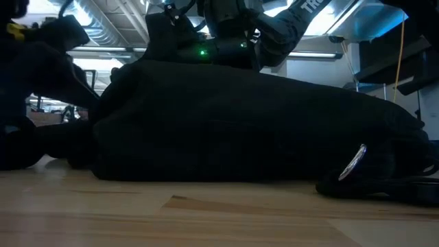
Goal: Unpack backpack
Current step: Open the black backpack
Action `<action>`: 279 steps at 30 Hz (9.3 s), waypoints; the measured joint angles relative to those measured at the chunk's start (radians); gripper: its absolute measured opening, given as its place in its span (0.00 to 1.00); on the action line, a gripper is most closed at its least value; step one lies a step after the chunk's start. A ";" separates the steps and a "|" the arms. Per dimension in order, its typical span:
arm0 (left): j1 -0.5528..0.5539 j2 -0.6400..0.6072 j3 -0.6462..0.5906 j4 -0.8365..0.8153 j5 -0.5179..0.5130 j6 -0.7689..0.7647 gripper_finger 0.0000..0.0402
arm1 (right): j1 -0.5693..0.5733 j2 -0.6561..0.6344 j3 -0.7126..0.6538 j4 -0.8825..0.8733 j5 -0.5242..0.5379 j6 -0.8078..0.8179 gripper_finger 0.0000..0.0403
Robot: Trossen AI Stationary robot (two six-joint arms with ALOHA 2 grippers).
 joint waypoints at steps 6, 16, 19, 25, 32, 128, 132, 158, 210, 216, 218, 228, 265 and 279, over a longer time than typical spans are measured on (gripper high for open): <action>0.062 0.000 -0.067 0.189 0.207 0.110 0.90 | 0.000 0.000 0.000 -0.003 -0.003 0.000 0.00; 0.079 -0.031 -0.057 0.226 0.331 0.285 0.90 | 0.000 0.000 0.000 -0.004 -0.010 0.000 0.00; 0.103 -0.027 -0.060 0.213 0.410 0.247 0.90 | 0.001 0.000 0.000 -0.006 -0.010 0.000 0.00; 0.150 -0.021 -0.072 0.221 0.546 0.214 0.90 | 0.001 0.000 0.000 -0.006 -0.011 0.000 0.00; 0.197 -0.019 -0.073 0.238 0.637 0.232 0.90 | 0.000 0.000 0.000 0.001 -0.010 0.001 0.00; 0.060 -0.001 -0.073 0.395 0.355 0.181 0.09 | 0.126 -0.163 0.000 -0.321 0.518 -0.254 0.00; 0.060 -0.001 -0.073 0.397 0.355 0.185 0.09 | 0.152 -0.163 0.000 -0.313 0.585 -0.447 0.00; 0.061 -0.001 -0.073 0.393 0.352 0.182 0.09 | 0.179 -0.160 0.000 -0.317 1.102 -0.537 0.00; 0.059 -0.002 -0.072 0.153 0.524 -0.062 0.10 | 0.171 -0.159 0.000 -1.275 1.326 0.169 0.00; 0.059 -0.002 -0.072 0.151 0.525 -0.062 0.10 | 0.143 -0.159 0.000 -1.467 1.323 0.367 0.00; 0.059 -0.002 -0.072 0.150 0.525 -0.062 0.10 | 0.135 -0.159 -0.005 -1.512 1.322 0.422 0.00; 0.058 -0.001 -0.074 0.145 0.529 -0.061 0.10 | 0.119 -0.296 -0.179 -1.491 1.285 0.520 0.00; 0.059 -0.001 -0.073 0.153 0.571 -0.084 0.10 | 0.006 -0.958 -0.954 -0.628 1.108 0.522 0.00; 0.059 -0.001 -0.073 0.153 0.591 -0.088 0.11 | 0.006 -1.042 -1.025 -0.773 1.133 0.724 0.00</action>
